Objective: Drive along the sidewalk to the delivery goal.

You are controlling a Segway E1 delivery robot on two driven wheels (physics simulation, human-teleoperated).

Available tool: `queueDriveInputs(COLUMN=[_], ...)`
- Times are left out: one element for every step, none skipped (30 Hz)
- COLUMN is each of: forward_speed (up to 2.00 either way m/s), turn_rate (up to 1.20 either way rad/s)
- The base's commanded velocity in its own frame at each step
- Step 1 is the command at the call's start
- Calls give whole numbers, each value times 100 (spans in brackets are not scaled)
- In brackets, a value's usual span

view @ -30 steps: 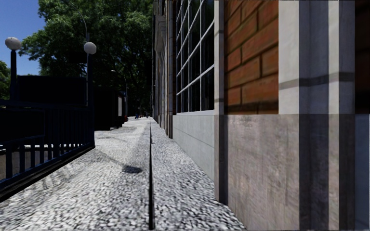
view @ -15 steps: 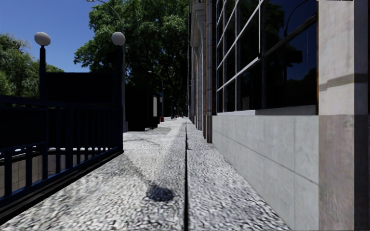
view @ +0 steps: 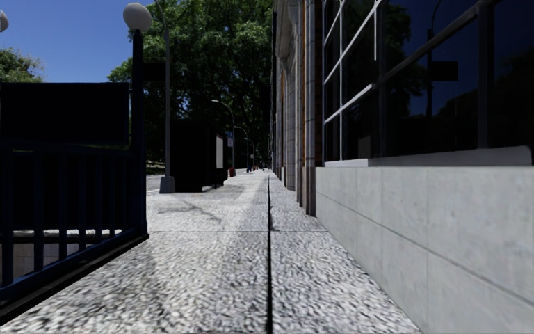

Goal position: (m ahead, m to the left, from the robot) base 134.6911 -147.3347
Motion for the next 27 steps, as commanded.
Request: queueDriveInputs(forward_speed=[200,200,200,200,200,200,200,200,200,200,200,200,200,200,200,200,200,200,200,200,200,200,200,200,200,200,200], turn_rate=[0,0,0,0,0,0,0,0,0,0,0,0,0,0,0,0,0,0,0,0,0,0,0,0,0,0,0])
